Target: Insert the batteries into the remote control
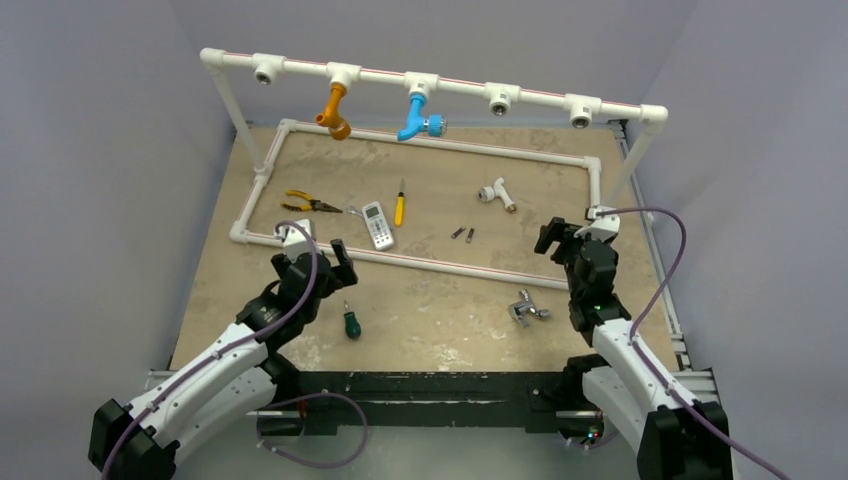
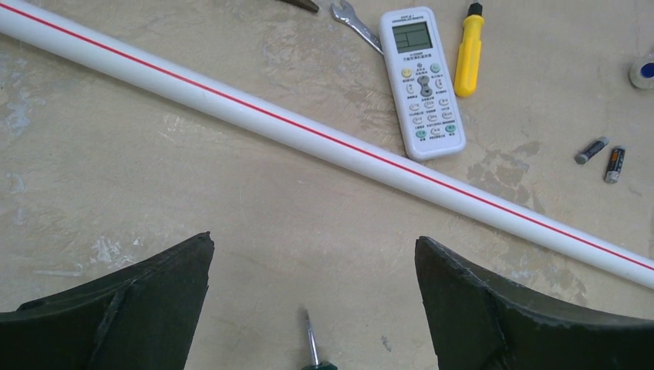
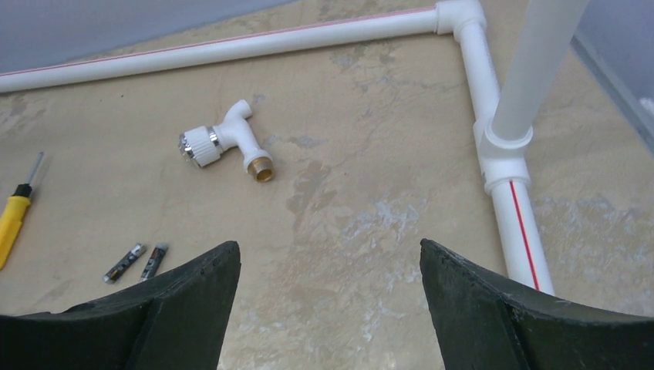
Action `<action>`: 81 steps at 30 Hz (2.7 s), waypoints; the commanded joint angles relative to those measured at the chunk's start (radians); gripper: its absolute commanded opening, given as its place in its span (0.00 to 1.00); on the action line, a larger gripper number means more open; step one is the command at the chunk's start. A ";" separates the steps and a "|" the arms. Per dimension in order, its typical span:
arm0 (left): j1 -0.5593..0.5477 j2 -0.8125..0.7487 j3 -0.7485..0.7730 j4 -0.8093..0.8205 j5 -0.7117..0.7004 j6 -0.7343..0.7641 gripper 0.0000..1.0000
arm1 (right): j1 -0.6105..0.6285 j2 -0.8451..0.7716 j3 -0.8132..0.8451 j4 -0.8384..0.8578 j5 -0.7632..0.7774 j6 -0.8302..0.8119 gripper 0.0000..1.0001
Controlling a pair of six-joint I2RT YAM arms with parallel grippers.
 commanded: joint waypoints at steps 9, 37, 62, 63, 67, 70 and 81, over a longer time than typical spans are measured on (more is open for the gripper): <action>0.004 0.458 0.365 0.076 -0.002 -0.024 1.00 | 0.007 -0.034 0.158 -0.380 -0.165 0.289 0.84; 0.130 1.082 0.689 0.171 0.276 -0.073 0.95 | 0.010 -0.117 0.131 -0.443 -0.207 0.249 0.84; 0.142 1.153 0.681 0.207 0.253 -0.102 0.66 | 0.010 -0.118 0.165 -0.514 -0.196 0.239 0.83; 0.142 1.160 0.690 0.196 0.253 -0.101 0.65 | 0.010 -0.119 0.166 -0.519 -0.195 0.238 0.83; 0.141 1.176 0.711 0.174 0.252 -0.094 0.62 | 0.009 -0.124 0.170 -0.529 -0.196 0.238 0.83; 0.142 1.177 0.713 0.172 0.252 -0.094 0.57 | 0.009 -0.127 0.171 -0.535 -0.194 0.239 0.83; 0.141 1.150 0.691 0.178 0.260 -0.079 0.22 | 0.010 -0.144 0.168 -0.552 -0.197 0.240 0.83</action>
